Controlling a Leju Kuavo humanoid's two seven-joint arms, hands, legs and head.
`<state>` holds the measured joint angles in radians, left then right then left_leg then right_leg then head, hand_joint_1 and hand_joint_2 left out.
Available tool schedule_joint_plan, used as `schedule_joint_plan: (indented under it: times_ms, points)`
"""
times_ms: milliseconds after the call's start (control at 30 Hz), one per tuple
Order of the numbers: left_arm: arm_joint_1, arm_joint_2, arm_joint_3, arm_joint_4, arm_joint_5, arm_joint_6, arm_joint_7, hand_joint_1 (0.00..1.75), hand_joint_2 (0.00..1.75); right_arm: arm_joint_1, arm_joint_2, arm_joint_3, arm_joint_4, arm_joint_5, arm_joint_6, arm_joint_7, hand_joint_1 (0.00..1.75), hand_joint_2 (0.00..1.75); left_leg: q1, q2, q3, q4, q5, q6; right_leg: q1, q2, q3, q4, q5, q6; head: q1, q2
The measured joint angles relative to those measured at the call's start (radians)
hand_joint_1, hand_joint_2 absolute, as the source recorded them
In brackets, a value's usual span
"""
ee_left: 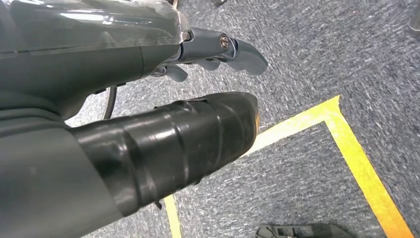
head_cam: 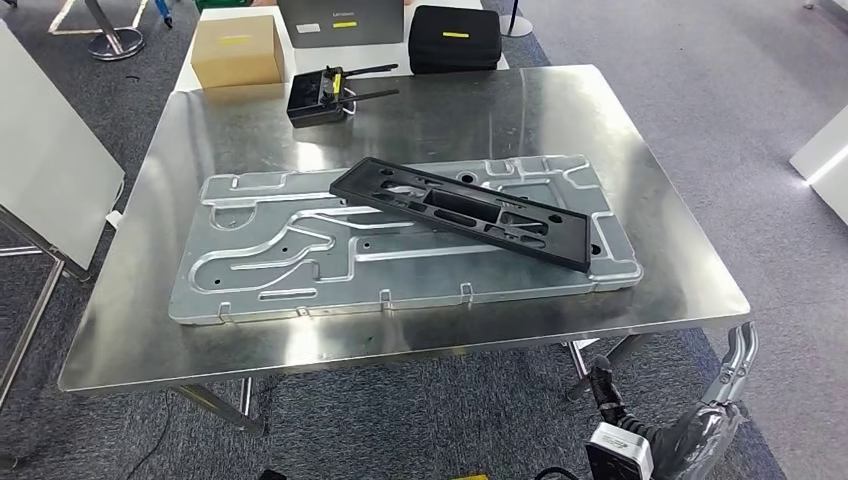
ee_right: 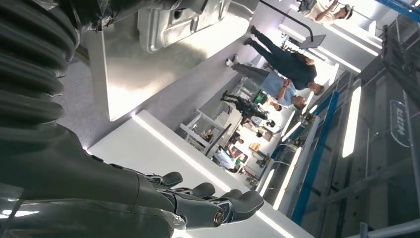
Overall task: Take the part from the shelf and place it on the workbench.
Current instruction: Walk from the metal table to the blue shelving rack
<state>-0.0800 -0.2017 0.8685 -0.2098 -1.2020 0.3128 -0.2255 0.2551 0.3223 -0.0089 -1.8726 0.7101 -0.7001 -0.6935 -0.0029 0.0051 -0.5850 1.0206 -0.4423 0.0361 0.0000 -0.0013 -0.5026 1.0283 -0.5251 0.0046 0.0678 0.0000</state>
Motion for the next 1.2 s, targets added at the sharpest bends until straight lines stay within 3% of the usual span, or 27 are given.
schedule_joint_plan:
  times_ms: [67,133,200,267,300,333,367,433,500,533,633,700,767,800,833,867,900,967,1033,1067,1133,1167,1200]
  points:
    - [-0.001,0.0,0.001,0.0,-0.001,0.0,0.0,0.0,0.0,0.0,0.001,-0.001,-0.001,-0.001,0.0,0.0,0.0,1.75,0.002,0.001,-0.001,-0.002,0.01,-0.012,0.005,-0.001,0.003,-0.018,0.009,-0.005,0.0,0.0]
    - [-0.001,0.0,0.002,0.0,-0.002,-0.001,0.0,0.0,0.0,0.0,0.003,-0.003,-0.002,-0.003,0.0,0.0,0.0,1.75,0.003,0.001,-0.009,0.004,0.004,-0.023,0.0,-0.003,-0.003,-0.032,0.025,-0.016,0.0,0.0]
    - [-0.001,0.0,0.002,0.0,-0.003,-0.001,0.001,0.0,0.0,0.0,0.007,-0.004,-0.002,-0.004,0.0,0.0,0.0,1.75,0.005,-0.001,-0.032,0.063,-0.057,-0.034,-0.007,-0.007,-0.018,-0.043,0.048,-0.031,-0.002,0.0]
    - [-0.001,0.0,0.002,0.0,-0.003,-0.001,0.001,0.0,0.0,0.001,0.008,-0.006,-0.002,-0.006,0.0,0.0,0.0,1.75,0.01,-0.002,-0.068,0.18,-0.143,-0.043,-0.006,-0.009,-0.041,-0.04,0.064,-0.036,-0.004,0.0]
    - [-0.001,0.001,0.002,0.0,-0.003,-0.001,0.002,0.0,0.0,0.001,0.009,-0.006,-0.002,-0.006,0.0,0.0,0.0,1.75,0.013,-0.002,-0.079,0.233,-0.169,-0.047,-0.006,-0.01,-0.055,-0.036,0.071,-0.035,-0.004,0.0]
    - [0.0,0.001,0.002,0.0,-0.003,-0.001,0.002,0.0,0.0,0.001,0.009,-0.007,-0.002,-0.006,0.0,0.0,0.0,1.75,0.016,-0.002,-0.076,0.258,-0.173,-0.052,-0.007,-0.01,-0.069,-0.031,0.077,-0.032,-0.004,0.0]
    - [0.0,0.001,0.002,0.0,-0.003,-0.001,0.002,0.0,0.0,0.001,0.009,-0.007,-0.002,-0.006,0.0,0.0,0.0,1.75,0.019,-0.002,-0.056,0.248,-0.158,-0.056,-0.008,-0.011,-0.084,-0.024,0.083,-0.029,-0.004,0.0]
    - [-0.002,0.002,0.002,0.0,-0.003,-0.001,0.002,0.0,0.0,0.001,0.009,-0.008,-0.002,-0.007,0.0,0.0,0.0,1.75,0.026,-0.002,0.031,0.13,-0.113,-0.064,-0.013,-0.011,-0.112,-0.005,0.092,-0.02,-0.004,0.0]
    - [-0.004,0.003,0.002,0.0,-0.005,-0.001,0.002,0.0,0.0,0.001,0.009,-0.008,-0.002,-0.007,0.0,-0.001,0.0,1.75,0.024,-0.006,0.098,0.022,-0.097,-0.057,-0.014,-0.01,-0.131,0.013,0.1,-0.008,-0.003,0.0]
    - [-0.005,0.003,0.002,0.0,-0.006,-0.001,0.002,0.0,0.0,0.001,0.009,-0.008,-0.002,-0.007,0.0,-0.001,0.0,1.75,0.021,-0.008,0.106,0.001,-0.102,-0.05,-0.013,-0.01,-0.135,0.017,0.105,-0.001,-0.003,0.0]
    - [-0.005,0.003,0.003,0.0,-0.007,-0.001,0.002,0.0,0.0,0.003,0.009,-0.01,-0.002,-0.008,0.0,-0.002,0.0,1.75,0.017,-0.008,0.091,-0.004,-0.085,-0.023,-0.015,-0.007,-0.141,0.017,0.117,0.02,-0.003,0.0]
    - [-0.007,0.003,0.004,0.0,-0.007,-0.003,0.003,0.0,0.0,0.005,0.009,-0.011,-0.002,-0.009,0.0,-0.002,0.0,1.75,0.019,-0.003,0.073,-0.01,-0.063,-0.005,-0.019,-0.004,-0.158,0.059,0.065,0.029,-0.003,0.0]
    - [-0.009,0.004,0.004,0.0,-0.007,-0.005,0.003,0.0,0.0,0.006,0.009,-0.011,-0.002,-0.012,0.0,-0.002,0.0,1.75,0.017,-0.001,0.048,-0.01,-0.042,0.004,-0.02,-0.003,-0.189,0.169,-0.036,0.034,-0.002,0.0]
    - [-0.009,0.004,0.004,0.0,-0.007,-0.006,0.003,0.0,0.0,0.006,0.009,-0.012,-0.002,-0.013,0.0,-0.002,0.0,1.75,0.016,0.0,0.034,-0.009,-0.031,0.006,-0.02,-0.003,-0.202,0.233,-0.073,0.036,-0.003,0.0]
    - [-0.008,0.004,0.004,0.0,-0.007,-0.007,0.003,0.0,0.0,0.006,0.009,-0.012,-0.002,-0.015,0.0,-0.002,0.0,1.75,0.014,0.002,0.019,-0.007,-0.02,0.006,-0.02,-0.003,-0.205,0.28,-0.089,0.036,-0.003,0.0]
    - [-0.008,0.004,0.004,0.0,-0.007,-0.008,0.003,0.0,0.0,0.006,0.009,-0.013,-0.001,-0.018,0.0,-0.002,0.0,1.75,0.012,0.003,0.004,-0.006,-0.009,0.006,-0.02,-0.003,-0.194,0.297,-0.083,0.035,-0.003,0.0]
    - [-0.008,0.004,0.004,0.0,-0.007,-0.008,0.003,0.0,0.0,0.006,0.009,-0.013,0.0,-0.021,0.0,-0.002,0.0,1.75,0.01,0.003,-0.01,-0.005,0.001,0.005,-0.019,-0.002,-0.163,0.274,-0.06,0.032,-0.003,0.0]
    - [-0.008,0.004,0.004,0.0,-0.007,-0.008,0.004,0.0,0.0,0.005,0.009,-0.013,0.0,-0.03,0.0,-0.002,0.0,1.75,0.006,0.002,-0.029,-0.003,0.018,0.001,-0.014,-0.001,-0.052,0.134,-0.021,0.017,-0.003,0.0]
    - [-0.008,0.004,0.004,0.0,-0.007,-0.009,0.004,0.0,0.0,0.003,0.009,-0.013,0.001,-0.037,0.0,-0.002,0.0,1.75,0.004,0.002,-0.037,-0.004,0.035,-0.008,-0.005,-0.002,0.039,-0.002,-0.021,0.004,-0.003,0.0]
    - [-0.008,0.004,0.004,0.0,-0.007,-0.009,0.005,0.0,0.0,0.002,0.009,-0.013,0.001,-0.039,0.0,-0.002,0.0,1.75,0.005,0.002,-0.039,-0.006,0.043,-0.015,-0.001,-0.002,0.056,-0.034,-0.026,0.0,-0.003,0.0]
    - [-0.008,0.005,0.004,0.0,-0.007,-0.011,0.005,0.0,0.0,0.002,0.009,-0.014,0.003,-0.043,0.0,-0.001,0.0,1.75,0.009,0.003,-0.041,-0.011,0.057,-0.028,0.0,-0.004,0.049,-0.049,-0.01,-0.008,-0.001,0.0]
    - [-0.008,0.005,0.004,0.0,-0.007,-0.011,0.005,0.0,0.0,0.001,0.009,-0.014,0.005,-0.044,0.0,0.0,0.0,1.75,0.011,0.002,-0.046,-0.005,0.047,-0.034,-0.002,-0.005,0.041,-0.055,0.001,-0.013,-0.001,0.0]
    - [-0.008,0.006,0.005,0.0,-0.006,-0.011,0.005,0.0,0.0,0.001,0.009,-0.014,0.007,-0.046,0.0,0.002,0.0,1.75,0.012,0.001,-0.055,0.016,0.018,-0.038,-0.005,-0.007,0.032,-0.059,0.014,-0.019,-0.002,0.0]
